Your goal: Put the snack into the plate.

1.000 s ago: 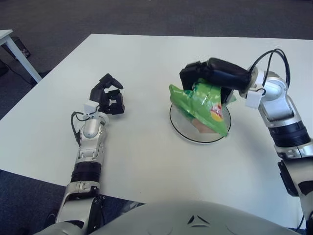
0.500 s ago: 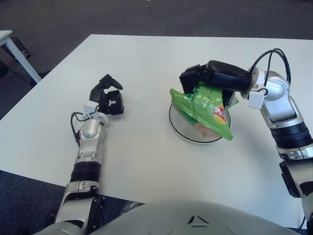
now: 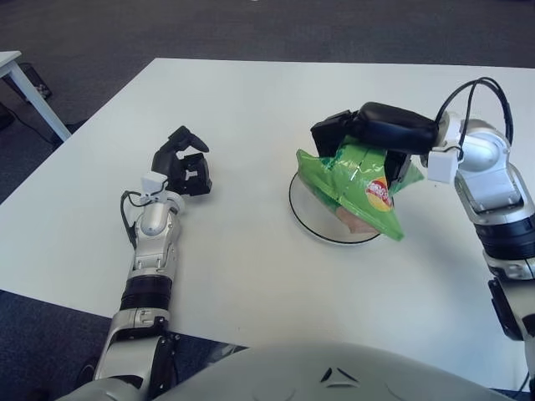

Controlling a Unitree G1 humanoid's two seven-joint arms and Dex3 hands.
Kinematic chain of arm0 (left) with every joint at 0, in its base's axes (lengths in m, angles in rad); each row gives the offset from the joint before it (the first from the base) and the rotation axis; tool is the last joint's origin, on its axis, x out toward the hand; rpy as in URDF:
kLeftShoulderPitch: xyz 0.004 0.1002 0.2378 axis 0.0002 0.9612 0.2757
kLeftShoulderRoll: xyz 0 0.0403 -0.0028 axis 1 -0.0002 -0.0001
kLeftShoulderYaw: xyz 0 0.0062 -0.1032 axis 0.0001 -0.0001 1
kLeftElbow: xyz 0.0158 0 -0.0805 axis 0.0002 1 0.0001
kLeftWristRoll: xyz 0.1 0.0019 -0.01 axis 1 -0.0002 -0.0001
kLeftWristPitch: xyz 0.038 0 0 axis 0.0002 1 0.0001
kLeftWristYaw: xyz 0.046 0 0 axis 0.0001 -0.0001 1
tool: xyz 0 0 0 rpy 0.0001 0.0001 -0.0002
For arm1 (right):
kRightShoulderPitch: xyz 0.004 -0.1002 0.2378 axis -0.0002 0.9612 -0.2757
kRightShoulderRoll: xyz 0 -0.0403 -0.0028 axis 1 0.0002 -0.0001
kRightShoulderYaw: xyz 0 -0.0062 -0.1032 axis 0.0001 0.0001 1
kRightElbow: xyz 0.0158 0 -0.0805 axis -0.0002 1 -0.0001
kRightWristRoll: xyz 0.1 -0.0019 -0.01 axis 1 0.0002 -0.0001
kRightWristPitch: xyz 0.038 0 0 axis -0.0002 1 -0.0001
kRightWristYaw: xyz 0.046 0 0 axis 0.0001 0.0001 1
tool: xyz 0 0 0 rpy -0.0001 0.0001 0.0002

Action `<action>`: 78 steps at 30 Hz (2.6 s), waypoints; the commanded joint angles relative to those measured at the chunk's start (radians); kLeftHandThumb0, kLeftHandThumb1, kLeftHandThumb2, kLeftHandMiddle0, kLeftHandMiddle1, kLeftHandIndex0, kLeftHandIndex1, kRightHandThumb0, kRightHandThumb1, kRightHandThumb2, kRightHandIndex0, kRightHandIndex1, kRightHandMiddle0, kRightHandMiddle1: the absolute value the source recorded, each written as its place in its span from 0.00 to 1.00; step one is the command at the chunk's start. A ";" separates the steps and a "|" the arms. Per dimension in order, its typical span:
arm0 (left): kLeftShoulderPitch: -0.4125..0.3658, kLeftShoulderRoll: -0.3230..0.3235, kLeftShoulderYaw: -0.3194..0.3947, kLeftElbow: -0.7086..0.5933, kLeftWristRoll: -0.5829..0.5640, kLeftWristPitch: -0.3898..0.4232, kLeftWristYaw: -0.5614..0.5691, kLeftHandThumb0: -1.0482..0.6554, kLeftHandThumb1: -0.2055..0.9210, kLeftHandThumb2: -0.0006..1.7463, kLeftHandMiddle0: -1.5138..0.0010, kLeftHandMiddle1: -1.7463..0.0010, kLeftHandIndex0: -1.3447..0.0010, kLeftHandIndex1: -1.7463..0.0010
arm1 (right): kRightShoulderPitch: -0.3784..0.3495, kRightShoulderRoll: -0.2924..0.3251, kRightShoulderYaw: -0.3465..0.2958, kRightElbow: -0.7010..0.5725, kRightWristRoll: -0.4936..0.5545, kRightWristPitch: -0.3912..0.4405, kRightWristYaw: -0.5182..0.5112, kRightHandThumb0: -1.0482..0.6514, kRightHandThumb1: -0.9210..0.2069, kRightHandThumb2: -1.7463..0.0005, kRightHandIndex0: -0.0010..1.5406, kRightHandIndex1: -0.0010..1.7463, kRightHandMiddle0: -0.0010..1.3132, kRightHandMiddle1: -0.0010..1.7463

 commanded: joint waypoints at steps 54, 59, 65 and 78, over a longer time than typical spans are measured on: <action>0.137 -0.077 -0.016 0.085 0.003 0.005 0.011 0.33 0.43 0.78 0.14 0.00 0.52 0.00 | -0.129 -0.044 -0.011 0.195 0.035 -0.111 0.132 0.40 0.16 0.65 0.16 0.72 0.34 0.89; 0.138 -0.078 -0.017 0.085 0.004 0.001 0.011 0.33 0.43 0.78 0.14 0.00 0.52 0.00 | -0.128 -0.046 -0.016 0.205 0.046 -0.113 0.143 0.29 0.30 0.57 0.16 0.58 0.16 0.81; 0.138 -0.079 -0.019 0.086 0.007 0.001 0.015 0.33 0.43 0.78 0.13 0.00 0.52 0.00 | -0.138 -0.044 -0.011 0.231 0.082 -0.140 0.180 0.19 0.31 0.56 0.08 0.43 0.03 0.71; 0.135 -0.079 -0.020 0.093 -0.004 -0.003 0.002 0.33 0.43 0.78 0.14 0.00 0.52 0.00 | -0.175 -0.069 -0.005 0.277 0.146 -0.154 0.300 0.11 0.22 0.70 0.00 0.02 0.00 0.25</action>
